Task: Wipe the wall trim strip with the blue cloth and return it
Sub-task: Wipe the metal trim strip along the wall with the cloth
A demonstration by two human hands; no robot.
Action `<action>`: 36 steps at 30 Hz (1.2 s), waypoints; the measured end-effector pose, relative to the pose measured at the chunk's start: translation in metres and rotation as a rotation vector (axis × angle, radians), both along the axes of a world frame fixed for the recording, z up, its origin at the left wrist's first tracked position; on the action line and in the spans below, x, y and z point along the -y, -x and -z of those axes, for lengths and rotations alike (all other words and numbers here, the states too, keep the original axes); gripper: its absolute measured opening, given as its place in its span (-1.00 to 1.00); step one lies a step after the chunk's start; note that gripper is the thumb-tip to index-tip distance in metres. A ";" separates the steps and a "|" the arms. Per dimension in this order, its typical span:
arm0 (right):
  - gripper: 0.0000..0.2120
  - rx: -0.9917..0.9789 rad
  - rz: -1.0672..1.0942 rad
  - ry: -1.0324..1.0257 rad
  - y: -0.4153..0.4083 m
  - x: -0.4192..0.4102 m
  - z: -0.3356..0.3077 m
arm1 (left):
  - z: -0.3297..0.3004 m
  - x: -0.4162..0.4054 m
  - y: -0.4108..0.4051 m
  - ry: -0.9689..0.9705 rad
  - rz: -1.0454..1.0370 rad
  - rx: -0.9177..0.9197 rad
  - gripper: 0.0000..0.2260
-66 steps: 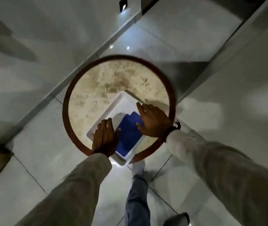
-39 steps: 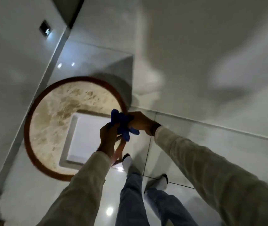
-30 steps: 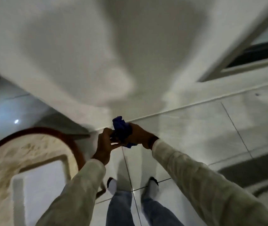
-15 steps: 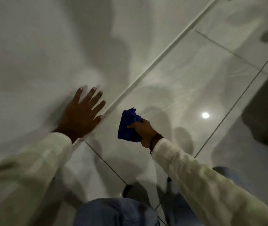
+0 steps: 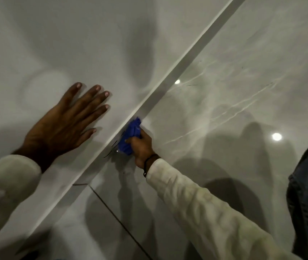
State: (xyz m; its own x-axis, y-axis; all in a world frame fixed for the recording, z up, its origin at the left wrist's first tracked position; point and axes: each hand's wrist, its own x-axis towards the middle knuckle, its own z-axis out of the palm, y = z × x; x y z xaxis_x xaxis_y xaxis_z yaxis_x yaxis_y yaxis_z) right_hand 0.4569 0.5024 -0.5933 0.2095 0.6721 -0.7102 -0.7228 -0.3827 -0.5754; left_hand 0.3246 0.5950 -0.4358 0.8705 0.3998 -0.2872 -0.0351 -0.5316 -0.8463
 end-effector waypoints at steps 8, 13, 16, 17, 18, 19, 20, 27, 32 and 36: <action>-0.68 -0.052 -0.170 0.058 0.081 0.014 0.014 | 0.000 -0.008 -0.001 0.046 0.126 0.091 -0.34; -0.78 -0.031 0.006 0.104 0.034 -0.012 0.016 | 0.002 -0.007 -0.001 0.073 0.115 0.116 -0.35; -0.78 -0.051 0.123 0.113 0.003 -0.028 0.018 | 0.003 -0.006 0.001 0.034 0.100 0.083 -0.36; -0.75 -0.042 0.122 0.119 0.007 -0.028 0.019 | 0.004 -0.006 0.002 0.008 0.106 0.066 -0.37; -0.73 -0.026 0.096 0.122 0.017 -0.026 0.019 | 0.005 -0.006 0.002 -0.016 0.110 0.053 -0.36; -0.72 -0.014 0.065 0.135 0.035 -0.022 0.020 | 0.006 -0.005 0.002 -0.035 0.109 0.035 -0.33; -0.71 -0.012 0.031 0.159 0.056 -0.017 0.021 | 0.005 -0.004 0.001 -0.051 0.107 0.020 -0.31; -0.65 -0.178 -0.087 0.126 0.115 0.011 0.018 | 0.005 -0.003 0.000 -0.085 0.088 -0.028 -0.29; -0.83 -0.075 0.178 0.045 0.005 -0.033 0.012 | 0.003 -0.002 -0.001 -0.087 0.070 -0.030 -0.29; -0.78 0.000 0.132 0.097 0.012 -0.035 0.020 | 0.001 -0.001 -0.003 -0.085 0.071 -0.016 -0.29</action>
State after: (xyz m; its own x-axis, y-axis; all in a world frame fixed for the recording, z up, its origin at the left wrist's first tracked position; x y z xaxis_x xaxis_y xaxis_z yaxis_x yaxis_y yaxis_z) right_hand 0.4453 0.5372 -0.6131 0.2916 0.5668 -0.7705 -0.7704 -0.3382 -0.5404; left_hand 0.3275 0.5955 -0.4367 0.8933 0.3604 -0.2684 -0.0837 -0.4533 -0.8874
